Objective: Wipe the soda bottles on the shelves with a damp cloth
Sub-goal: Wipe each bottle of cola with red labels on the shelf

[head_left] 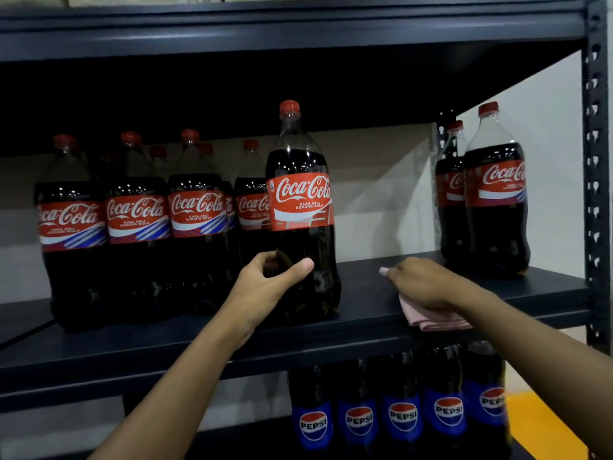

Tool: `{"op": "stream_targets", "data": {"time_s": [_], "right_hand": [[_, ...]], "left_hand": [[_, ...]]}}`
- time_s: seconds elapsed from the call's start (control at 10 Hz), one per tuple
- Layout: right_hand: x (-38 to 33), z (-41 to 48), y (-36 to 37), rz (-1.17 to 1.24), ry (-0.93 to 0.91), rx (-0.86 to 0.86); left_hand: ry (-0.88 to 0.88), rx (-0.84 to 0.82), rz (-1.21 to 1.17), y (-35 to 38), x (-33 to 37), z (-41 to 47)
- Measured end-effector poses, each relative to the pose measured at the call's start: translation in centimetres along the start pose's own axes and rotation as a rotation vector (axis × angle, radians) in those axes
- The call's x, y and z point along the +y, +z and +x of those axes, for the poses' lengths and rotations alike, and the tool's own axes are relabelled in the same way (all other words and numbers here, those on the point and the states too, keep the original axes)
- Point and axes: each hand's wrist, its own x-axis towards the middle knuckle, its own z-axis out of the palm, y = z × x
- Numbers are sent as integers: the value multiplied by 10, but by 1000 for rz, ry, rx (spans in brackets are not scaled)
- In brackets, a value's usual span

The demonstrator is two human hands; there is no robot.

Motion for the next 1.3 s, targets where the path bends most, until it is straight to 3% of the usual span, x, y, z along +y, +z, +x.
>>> {"op": "stream_targets", "data": {"time_s": [0.1,0.2,0.3,0.4,0.5,0.7,0.8,0.9,1.0,1.1,1.2,1.3], "right_hand": [[-20,-11,-12,558,42,182],[-58,-23,-20,1089,19,260],[-103,-24,-10,1334,-183,285],[-130,-16,18,1078,-484,451],[-125,-8,39,552,-736,683],[-105,-7,56,-43,-801,829],[-106,-11,72,-138,-768,834],[-157,-29,60,-377,-485,408],[-178,-4,56,-1446,215,212],[-182,19,33,-555,28,799],[-181,26,-7,-116,-550,1059],[-205,41,-52,29,-578,960]], "left_hand": [[-7,-9,9,0,-1,1],[-19,-17,20,0,0,-2],[-22,-6,37,3,0,-1],[-37,-16,69,0,4,0],[-44,-68,35,-5,7,-2],[-248,-77,-362,-22,11,25],[-214,-71,-445,-5,23,41],[-137,-131,-591,17,33,46],[-65,-106,-694,29,34,44],[-15,-118,-711,36,36,43],[-46,-103,-713,37,35,45],[-66,-73,-735,37,34,48]]}}
